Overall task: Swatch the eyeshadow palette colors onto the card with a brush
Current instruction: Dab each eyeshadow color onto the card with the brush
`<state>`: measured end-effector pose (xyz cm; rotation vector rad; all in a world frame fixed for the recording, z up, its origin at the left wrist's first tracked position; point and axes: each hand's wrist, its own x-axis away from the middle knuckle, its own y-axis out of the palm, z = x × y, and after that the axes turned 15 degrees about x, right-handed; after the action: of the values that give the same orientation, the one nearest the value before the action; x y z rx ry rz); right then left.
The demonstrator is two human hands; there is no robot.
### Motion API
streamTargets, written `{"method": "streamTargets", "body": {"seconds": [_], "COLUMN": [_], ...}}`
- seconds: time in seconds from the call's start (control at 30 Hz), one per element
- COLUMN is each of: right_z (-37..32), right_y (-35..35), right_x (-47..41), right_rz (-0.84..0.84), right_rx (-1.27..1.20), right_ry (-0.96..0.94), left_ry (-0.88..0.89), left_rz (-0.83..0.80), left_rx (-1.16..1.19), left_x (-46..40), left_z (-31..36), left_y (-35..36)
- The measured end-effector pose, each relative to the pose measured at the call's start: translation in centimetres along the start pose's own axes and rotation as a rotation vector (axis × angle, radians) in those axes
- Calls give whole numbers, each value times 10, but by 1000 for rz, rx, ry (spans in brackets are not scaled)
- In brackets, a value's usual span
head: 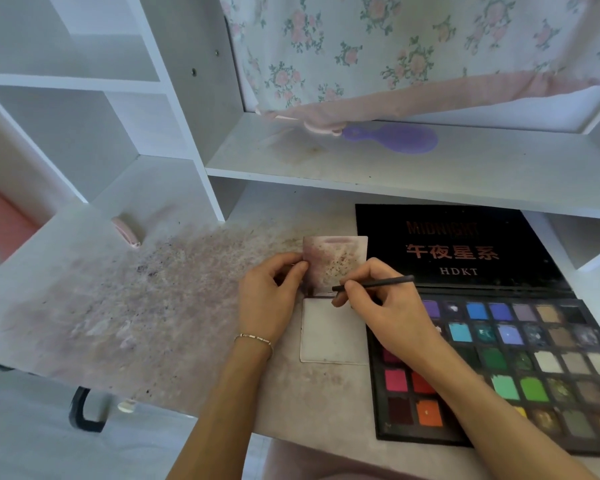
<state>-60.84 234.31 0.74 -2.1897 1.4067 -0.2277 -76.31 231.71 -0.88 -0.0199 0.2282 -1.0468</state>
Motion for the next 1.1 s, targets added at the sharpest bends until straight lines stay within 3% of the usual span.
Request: {"method": "streamTargets", "body": {"seconds": [1.1], "right_z": [0], "right_y": [2], "right_x": [0], "right_rz": [-62], "right_rx": [61], "right_ry": [15], "left_ry": [10], "left_rz": [6], "left_rx": [-12], "left_x": [0], "left_z": [-3], "left_y": [0]}}
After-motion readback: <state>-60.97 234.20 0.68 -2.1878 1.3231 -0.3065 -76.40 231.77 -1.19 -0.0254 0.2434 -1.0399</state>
